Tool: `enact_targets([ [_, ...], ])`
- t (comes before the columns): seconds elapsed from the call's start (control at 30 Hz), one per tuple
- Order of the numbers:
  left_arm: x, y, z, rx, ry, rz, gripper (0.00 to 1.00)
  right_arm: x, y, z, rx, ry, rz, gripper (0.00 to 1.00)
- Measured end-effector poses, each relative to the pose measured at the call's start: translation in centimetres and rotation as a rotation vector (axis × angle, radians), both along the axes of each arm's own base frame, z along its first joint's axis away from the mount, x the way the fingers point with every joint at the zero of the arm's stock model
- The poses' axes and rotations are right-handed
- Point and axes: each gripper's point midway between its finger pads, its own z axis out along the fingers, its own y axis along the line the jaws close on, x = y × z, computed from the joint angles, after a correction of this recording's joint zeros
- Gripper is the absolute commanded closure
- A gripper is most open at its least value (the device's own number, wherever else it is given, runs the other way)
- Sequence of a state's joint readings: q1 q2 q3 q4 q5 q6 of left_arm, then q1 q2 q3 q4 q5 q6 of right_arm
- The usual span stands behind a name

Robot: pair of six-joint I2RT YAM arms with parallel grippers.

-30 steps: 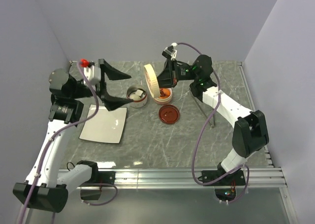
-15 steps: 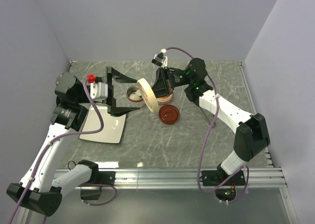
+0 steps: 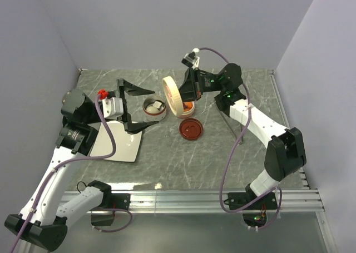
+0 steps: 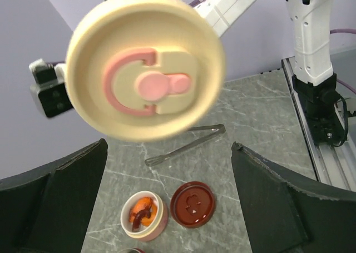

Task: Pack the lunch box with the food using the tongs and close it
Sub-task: Pass the lid of the lunch box from the right arm to the left

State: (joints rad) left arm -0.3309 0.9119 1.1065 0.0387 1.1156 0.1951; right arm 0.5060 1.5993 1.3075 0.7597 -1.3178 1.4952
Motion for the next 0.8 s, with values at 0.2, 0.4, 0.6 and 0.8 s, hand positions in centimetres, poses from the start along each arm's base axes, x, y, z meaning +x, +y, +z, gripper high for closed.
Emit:
enact_targets([
  [0.2, -0.3, 0.0, -0.3, -0.017, 0.033, 0.004, 0.01, 2.2, -1.0, -0.3, -0.002, 0.016, -0.076, 1.0],
  [0.4, -0.3, -0.6, -0.1, -0.024, 0.041, -0.02, 0.01, 1.4, -0.2, -0.7, -0.015, 0.022, -0.051, 1.0],
  [0.6, 0.0, -1.2, -0.5, -0.017, 0.055, -0.038, 0.01, 0.6, 0.4, -0.9, -0.022, 0.029, -0.028, 1.0],
  [0.8, -0.2, -1.3, 0.2, -0.016, 0.022, -0.046, 0.01, 0.2, 0.9, -1.2, -0.026, 0.027, -0.013, 1.0],
])
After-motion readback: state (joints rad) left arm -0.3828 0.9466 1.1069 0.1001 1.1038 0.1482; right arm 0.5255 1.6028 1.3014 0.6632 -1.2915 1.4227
